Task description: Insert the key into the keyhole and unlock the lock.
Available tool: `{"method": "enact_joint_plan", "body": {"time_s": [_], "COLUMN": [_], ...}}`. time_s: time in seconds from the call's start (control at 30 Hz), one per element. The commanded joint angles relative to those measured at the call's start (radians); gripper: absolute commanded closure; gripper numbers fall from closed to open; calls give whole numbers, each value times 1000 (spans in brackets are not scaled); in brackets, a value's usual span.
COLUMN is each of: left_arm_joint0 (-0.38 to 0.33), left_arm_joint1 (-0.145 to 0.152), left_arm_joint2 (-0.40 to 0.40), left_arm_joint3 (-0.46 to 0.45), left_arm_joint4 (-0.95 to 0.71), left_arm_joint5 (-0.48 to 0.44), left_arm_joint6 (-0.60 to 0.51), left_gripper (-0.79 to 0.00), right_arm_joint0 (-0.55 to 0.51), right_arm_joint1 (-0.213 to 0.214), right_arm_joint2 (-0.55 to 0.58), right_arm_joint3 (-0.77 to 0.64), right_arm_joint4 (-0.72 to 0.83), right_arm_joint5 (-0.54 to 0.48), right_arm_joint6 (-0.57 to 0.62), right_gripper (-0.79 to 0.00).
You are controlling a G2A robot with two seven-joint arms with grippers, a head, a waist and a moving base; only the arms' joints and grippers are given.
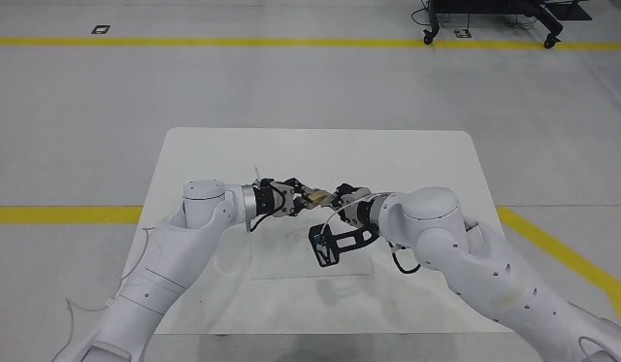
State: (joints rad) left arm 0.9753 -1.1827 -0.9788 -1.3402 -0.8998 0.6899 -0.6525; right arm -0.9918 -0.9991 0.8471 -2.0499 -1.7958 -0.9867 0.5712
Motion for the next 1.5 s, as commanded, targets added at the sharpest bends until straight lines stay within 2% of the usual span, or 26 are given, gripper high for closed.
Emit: {"method": "enact_joint_plan", "body": {"time_s": [0.0,0.4,0.57,0.73,1.17,1.47], "left_arm_joint0": [1,1,-1,-9,-21,-21], "left_arm_joint1": [-1,-4,-4,-4,-7,-8], "left_arm_joint2": [3,0,-2,5,19,15], "left_arm_joint3": [-1,12,29,51,41,28], "left_arm_joint4": [-2,-22,-26,-17,6,3], "left_arm_joint5": [1,-2,-25,-46,-45,-47], "left_arm_joint6": [2,-12,-47,-94,-102,-101], "left_gripper": [0,0,0,0,0,0], "right_arm_joint0": [2,7,-11,-45,-35,-30], "right_arm_joint1": [-3,-14,-2,16,25,27], "right_arm_joint2": [-4,8,79,127,96,95], "right_arm_joint3": [2,4,-1,-17,15,23], "right_arm_joint4": [6,39,71,24,-26,-24], "right_arm_joint5": [1,14,15,-26,-26,-26], "right_arm_joint6": [4,-3,-111,-189,-249,-249], "right_gripper": [0,0,0,0,0,0]}}
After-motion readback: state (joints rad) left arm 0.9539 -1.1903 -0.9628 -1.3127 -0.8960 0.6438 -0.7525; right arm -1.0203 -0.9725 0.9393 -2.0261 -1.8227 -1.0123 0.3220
